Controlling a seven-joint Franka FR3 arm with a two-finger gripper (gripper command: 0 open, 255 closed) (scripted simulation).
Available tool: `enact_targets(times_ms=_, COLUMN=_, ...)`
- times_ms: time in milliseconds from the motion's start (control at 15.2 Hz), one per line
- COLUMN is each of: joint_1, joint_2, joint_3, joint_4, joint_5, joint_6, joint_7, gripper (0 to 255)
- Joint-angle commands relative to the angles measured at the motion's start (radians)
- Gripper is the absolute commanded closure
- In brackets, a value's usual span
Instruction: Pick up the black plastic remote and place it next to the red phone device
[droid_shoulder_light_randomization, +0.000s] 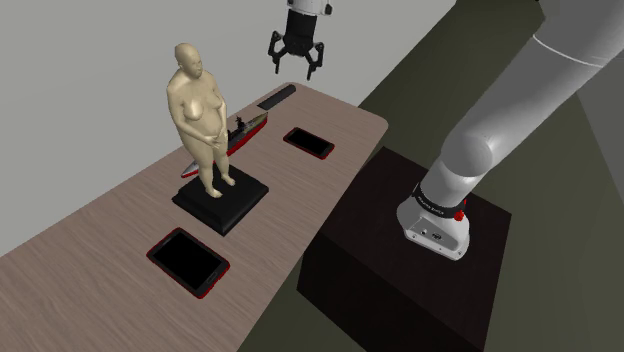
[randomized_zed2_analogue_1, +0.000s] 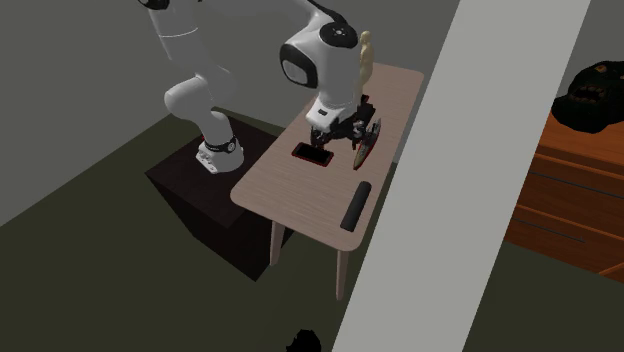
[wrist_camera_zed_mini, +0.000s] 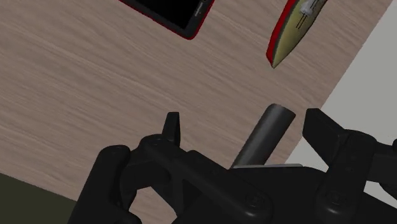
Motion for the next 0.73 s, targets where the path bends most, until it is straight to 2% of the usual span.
enact_targets(times_ms=0, joint_1=-0.007, joint_2=0.078, joint_3=0.001, joint_4=0.047, joint_5=-0.002, joint_6=0.032, joint_7=0.088, gripper=0)
enact_targets(times_ms=660, joint_1=-0.024, joint_2=0.403, joint_3=-0.055, joint_4=0.265, joint_5=0.007, joint_6=0.140, joint_7=0.429, gripper=0)
